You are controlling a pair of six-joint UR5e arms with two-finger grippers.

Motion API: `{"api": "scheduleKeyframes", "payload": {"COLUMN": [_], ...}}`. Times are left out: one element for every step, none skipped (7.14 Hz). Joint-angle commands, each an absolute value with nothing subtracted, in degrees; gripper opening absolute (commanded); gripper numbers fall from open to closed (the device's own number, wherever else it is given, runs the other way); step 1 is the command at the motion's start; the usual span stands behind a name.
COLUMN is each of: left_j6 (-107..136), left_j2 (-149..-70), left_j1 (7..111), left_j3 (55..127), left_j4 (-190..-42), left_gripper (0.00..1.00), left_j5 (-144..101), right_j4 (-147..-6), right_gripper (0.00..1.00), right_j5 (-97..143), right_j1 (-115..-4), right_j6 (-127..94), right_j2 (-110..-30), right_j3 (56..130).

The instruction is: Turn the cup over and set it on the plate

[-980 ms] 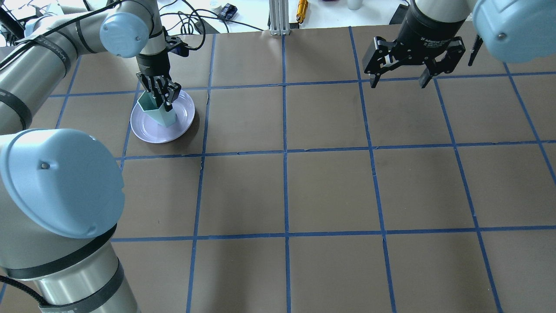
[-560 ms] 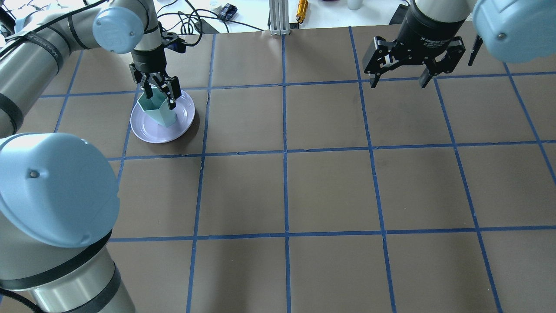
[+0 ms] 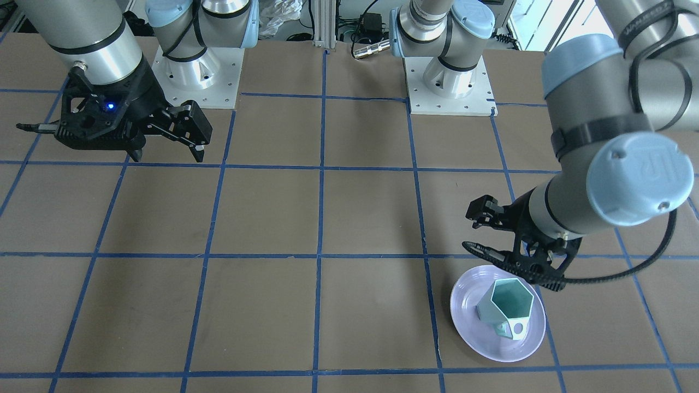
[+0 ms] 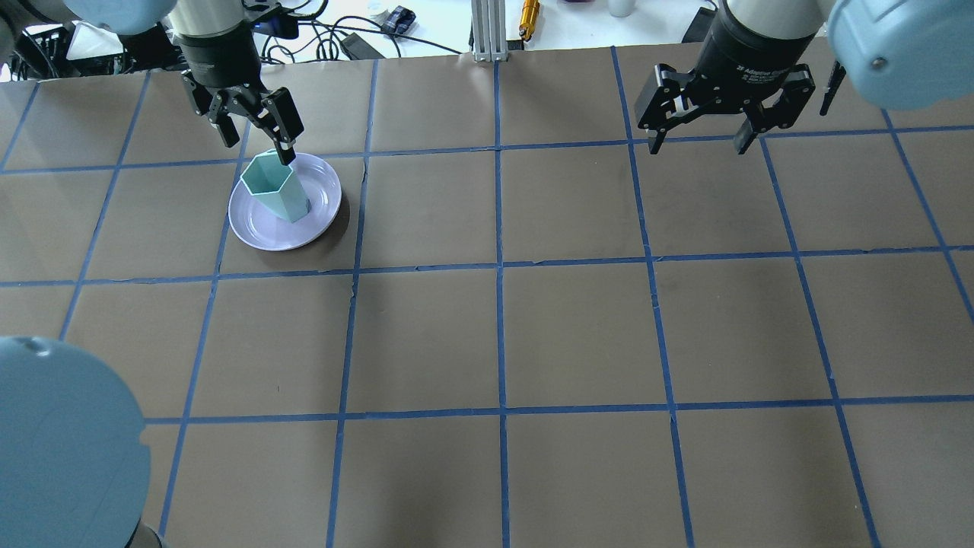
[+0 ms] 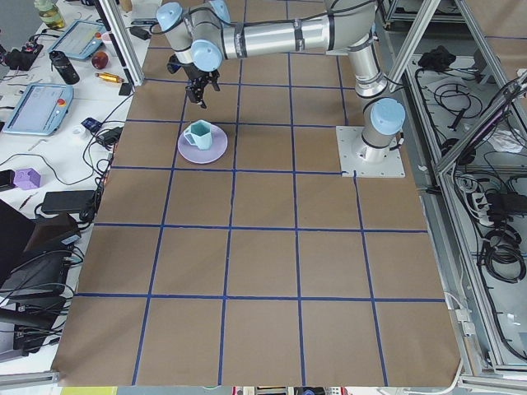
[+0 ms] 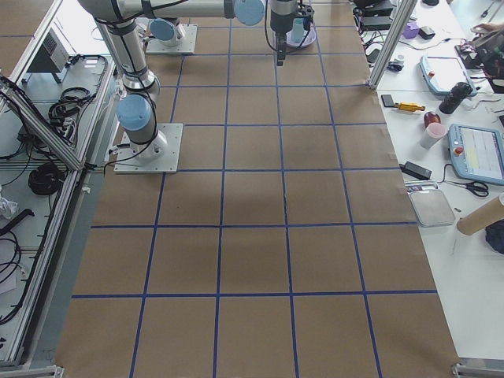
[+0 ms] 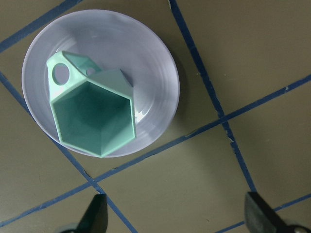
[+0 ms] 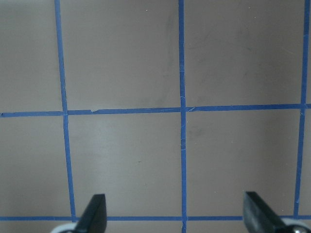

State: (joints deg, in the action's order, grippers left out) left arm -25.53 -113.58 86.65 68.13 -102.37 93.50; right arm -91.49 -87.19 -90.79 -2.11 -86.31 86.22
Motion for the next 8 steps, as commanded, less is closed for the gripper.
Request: {"api": "scheduleKeyframes", "payload": {"left_j6": [-15.2, -10.2, -6.7, -5.5, -5.5, -5.4, -5.4, -3.8], "left_j2": [-106.5, -103.9, -101.7, -98.7, -95.8, -93.1, -90.6, -88.7], "left_j1": [88.8, 90.9, 92.9, 93.6, 93.6, 93.5, 93.4, 93.1], "left_j3": [68.6, 69.0, 71.2, 74.1, 77.7, 81.5, 84.9, 88.6], "left_j4": [-107.8, -108.7, -108.6, -107.8, -106.1, -101.7, -99.5, -95.1], "left_gripper": [1.00, 1.00, 1.00, 1.00, 0.98, 0.99, 0.99, 0.99], "left_j5": [91.3, 91.2, 91.1, 91.1, 91.1, 91.2, 91.3, 91.1], "right_j4": [-91.5, -91.5, -91.5, -91.5, -91.5, -91.5, -91.5, -91.5], "right_gripper": [1.00, 1.00, 1.00, 1.00, 1.00, 1.00, 1.00, 1.00], "right_j5": [-87.2, -87.2, -87.2, -87.2, -87.2, -87.2, -87.2, -87.2], "right_j1": [-90.8, -90.8, -90.8, -90.8, -90.8, -90.8, -90.8, -90.8], "right_j6": [-2.1, -2.1, -2.1, -2.1, -2.1, -2.1, -2.1, -2.1], "right_j2": [-86.3, -86.3, -86.3, -86.3, -86.3, -86.3, -86.3, -86.3], "right_j3": [86.2, 86.2, 86.2, 86.2, 86.2, 86.2, 86.2, 86.2]}}
